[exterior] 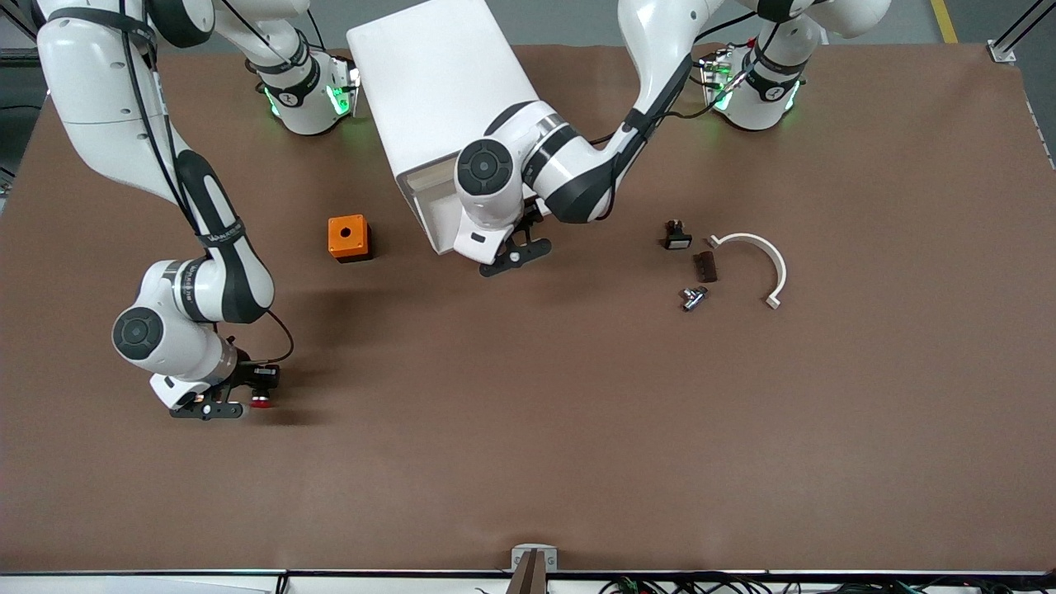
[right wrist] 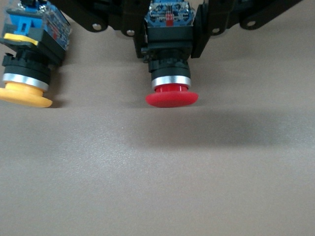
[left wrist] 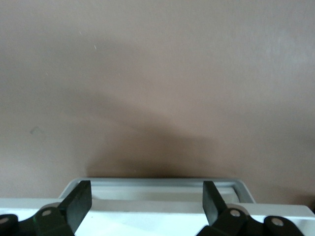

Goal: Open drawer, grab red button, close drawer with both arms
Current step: 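Push the drawer shut with the left gripper while the right gripper withdraws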

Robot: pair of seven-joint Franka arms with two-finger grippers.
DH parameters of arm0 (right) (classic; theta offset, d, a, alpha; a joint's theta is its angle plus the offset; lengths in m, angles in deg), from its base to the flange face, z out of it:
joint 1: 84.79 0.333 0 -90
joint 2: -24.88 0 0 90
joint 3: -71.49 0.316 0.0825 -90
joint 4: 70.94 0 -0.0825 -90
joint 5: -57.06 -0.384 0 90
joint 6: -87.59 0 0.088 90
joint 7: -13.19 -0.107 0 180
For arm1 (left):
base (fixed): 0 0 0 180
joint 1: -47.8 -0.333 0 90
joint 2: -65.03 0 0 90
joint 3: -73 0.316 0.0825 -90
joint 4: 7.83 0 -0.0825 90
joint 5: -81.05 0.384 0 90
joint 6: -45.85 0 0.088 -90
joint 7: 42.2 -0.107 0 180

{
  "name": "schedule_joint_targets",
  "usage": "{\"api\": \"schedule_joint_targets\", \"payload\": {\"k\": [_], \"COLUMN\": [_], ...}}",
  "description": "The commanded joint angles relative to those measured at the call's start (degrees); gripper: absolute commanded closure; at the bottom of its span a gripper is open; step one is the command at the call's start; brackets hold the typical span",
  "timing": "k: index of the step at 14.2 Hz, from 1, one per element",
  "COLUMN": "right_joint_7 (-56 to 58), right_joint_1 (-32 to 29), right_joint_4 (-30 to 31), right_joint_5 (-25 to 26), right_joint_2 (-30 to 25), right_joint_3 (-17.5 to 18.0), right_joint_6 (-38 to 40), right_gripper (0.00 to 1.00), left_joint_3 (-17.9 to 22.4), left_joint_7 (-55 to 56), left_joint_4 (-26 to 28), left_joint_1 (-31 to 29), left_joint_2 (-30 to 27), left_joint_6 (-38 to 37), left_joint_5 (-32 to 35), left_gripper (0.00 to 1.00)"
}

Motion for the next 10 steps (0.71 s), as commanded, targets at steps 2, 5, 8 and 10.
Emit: {"api": "schedule_joint_targets", "payload": {"k": [2, 5, 8, 10], "right_joint_7": [0.78, 0.69, -0.27, -0.19], "right_joint_1": [-1.17, -0.64, -0.64, -0.72], "right_joint_4": [-0.04, -1.53, -3.20, -3.12], "right_joint_5": [-0.54, -0.54, -0.54, -0.45], "right_joint_2": [-0.93, -3.38, -7.86, -11.90], "right_joint_3": [1.00, 1.18, 1.26, 1.18], "right_joint_6": [0.21, 4.23, 14.24, 20.04], "right_gripper": [0.00, 0.00, 0.00, 0.00], "left_joint_3": [-2.42, -3.74, -3.75, -3.75], "left_joint_7": [0.61, 0.61, 0.53, 0.53], "left_joint_4": [0.27, 0.36, 1.15, 1.24], "left_joint_1": [0.80, 0.89, 0.89, 0.89], "left_joint_2": [0.15, 0.15, 0.24, 0.76], "left_joint_6": [0.53, 0.53, 0.53, 0.53], "left_joint_5": [-0.94, -1.03, -5.92, -10.33], "left_gripper": [0.01, 0.01, 0.01, 0.01]}}
